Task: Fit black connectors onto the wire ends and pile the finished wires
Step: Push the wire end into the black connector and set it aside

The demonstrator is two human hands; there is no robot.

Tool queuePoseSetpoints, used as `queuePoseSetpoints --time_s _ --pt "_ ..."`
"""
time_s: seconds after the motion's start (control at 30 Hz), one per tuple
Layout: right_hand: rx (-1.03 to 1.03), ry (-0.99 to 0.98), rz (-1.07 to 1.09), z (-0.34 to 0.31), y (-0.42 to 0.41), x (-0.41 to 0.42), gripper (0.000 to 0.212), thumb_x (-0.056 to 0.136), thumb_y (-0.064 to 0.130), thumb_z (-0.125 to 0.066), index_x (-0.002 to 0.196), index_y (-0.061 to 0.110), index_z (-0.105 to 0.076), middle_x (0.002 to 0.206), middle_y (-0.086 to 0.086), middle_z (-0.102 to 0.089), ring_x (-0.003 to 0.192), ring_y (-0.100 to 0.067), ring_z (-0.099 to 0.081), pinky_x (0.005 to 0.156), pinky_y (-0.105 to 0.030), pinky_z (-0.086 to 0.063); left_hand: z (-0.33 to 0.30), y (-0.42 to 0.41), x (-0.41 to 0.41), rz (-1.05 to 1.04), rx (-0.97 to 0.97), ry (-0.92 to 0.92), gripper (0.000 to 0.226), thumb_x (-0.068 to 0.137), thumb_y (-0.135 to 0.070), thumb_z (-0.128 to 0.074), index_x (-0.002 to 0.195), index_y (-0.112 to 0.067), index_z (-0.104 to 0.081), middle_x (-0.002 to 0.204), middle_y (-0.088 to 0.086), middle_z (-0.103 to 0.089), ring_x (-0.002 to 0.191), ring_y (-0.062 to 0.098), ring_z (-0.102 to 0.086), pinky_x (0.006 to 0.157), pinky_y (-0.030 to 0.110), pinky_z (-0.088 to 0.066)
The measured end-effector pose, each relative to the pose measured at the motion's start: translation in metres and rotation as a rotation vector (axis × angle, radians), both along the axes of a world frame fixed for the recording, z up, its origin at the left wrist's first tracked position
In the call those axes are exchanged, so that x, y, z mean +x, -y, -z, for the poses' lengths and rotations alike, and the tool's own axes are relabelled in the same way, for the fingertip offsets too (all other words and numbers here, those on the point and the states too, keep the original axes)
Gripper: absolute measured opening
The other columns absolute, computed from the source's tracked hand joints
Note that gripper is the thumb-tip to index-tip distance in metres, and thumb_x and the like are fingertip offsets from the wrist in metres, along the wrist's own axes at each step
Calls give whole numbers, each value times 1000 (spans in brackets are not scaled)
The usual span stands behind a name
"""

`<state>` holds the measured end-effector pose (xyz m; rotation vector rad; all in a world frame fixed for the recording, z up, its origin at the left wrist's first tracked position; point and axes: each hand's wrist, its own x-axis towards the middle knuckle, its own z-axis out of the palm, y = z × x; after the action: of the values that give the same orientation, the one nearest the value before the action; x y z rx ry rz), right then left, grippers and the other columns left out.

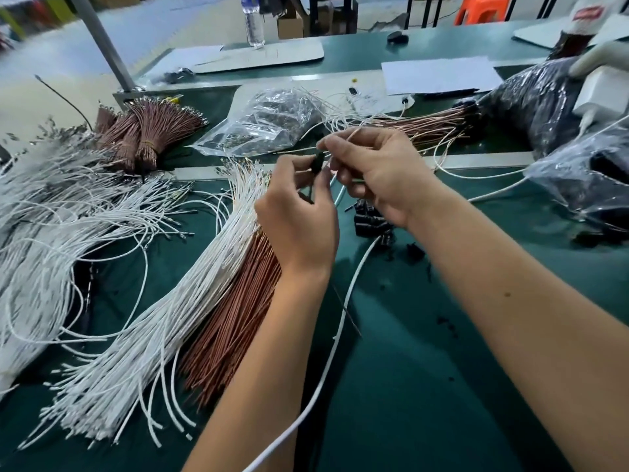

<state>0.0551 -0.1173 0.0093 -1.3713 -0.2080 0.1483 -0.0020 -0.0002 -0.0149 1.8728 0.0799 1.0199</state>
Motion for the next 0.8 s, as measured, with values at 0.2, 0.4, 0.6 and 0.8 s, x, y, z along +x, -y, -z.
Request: queuePoseSetpoints --time_s 0.2,0.4,0.6,0.8 --pt "82 104 208 -20 36 4 16 94 15 -72 90 0 -72 69 -3 -69 56 -10 -56 45 -17 -43 1 -1 0 35 60 -35 13 88 -13 -78 97 -10 -70 86 -8 -73 75 1 -68 70 7 -49" --pt "239 41 318 -45 96 20 18 97 18 -69 94 1 -69 74 -2 -66 62 -8 -57 50 -15 -44 4 2 0 56 178 -67 15 88 -15 -78 101 -10 -72 92 -3 -77 78 5 -70 70 10 -52" --pt "241 -49 327 -34 108 9 28 90 25 -75 102 1 -67 78 -2 -66 65 -5 -58 52 -15 -46 9 10 -1 145 106 -143 11 88 -17 -78 97 -14 -72 87 -7 -76 79 4 -72 75 33 -60" --pt "-144 -150 167 22 65 -44 16 89 19 -76 94 4 -73 71 -1 -67 58 -5 -55 46 -14 -44 18 34 -6 377 -143 -288 9 87 -15 -79 92 -13 -72 78 -7 -76 72 3 -73 71 27 -61"
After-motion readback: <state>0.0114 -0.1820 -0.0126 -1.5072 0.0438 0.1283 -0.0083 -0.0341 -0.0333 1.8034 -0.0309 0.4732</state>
